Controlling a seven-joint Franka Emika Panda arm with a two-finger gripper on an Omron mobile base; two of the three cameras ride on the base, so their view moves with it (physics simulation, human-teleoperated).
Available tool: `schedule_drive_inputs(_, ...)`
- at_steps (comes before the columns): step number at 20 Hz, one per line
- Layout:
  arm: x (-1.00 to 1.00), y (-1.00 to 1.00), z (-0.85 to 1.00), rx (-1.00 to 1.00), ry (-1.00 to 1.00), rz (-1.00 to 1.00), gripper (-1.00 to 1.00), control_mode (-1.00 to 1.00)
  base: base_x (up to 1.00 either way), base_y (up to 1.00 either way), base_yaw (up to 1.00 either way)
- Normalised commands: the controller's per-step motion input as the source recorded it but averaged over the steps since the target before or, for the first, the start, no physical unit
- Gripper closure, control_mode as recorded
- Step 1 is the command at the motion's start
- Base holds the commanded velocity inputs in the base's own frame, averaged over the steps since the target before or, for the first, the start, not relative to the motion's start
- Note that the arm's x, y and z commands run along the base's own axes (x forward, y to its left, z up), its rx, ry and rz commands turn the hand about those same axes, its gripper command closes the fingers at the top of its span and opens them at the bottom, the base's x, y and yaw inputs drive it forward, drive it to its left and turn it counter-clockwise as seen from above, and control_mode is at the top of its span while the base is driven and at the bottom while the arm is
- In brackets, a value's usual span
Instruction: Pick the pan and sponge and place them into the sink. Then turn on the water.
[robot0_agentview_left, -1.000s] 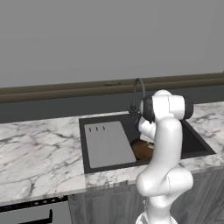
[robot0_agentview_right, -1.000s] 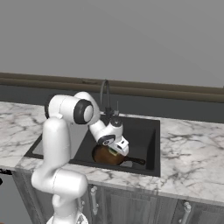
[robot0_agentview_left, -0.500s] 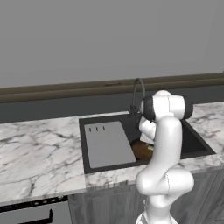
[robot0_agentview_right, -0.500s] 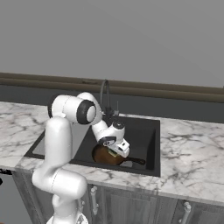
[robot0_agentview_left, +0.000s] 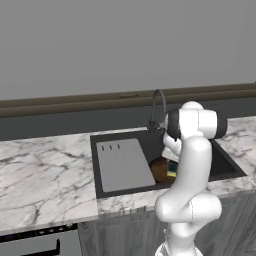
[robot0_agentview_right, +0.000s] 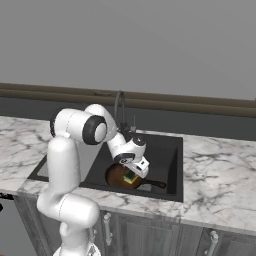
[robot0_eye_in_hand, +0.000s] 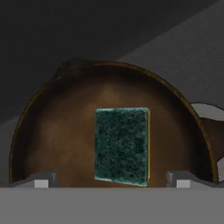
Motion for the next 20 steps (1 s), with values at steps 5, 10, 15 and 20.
schedule_drive_inputs(5,-0.20,-0.12,0.96,0.12,0.00,-0.09,-1.00,-1.00,0.00,0.00,0.00)
schedule_drive_inputs(10,-0.21,-0.26,0.99,0.23,-0.03,-0.12,-1.00,-1.00,0.00,0.00,0.00)
schedule_drive_inputs(15,-0.03,-0.24,1.00,0.36,0.00,-0.23,-1.00,-1.00,0.00,0.00,0.00)
schedule_drive_inputs(20,0.00,-0.12,0.81,0.41,0.00,-0.35,-1.00,-1.00,0.00,0.00,0.00)
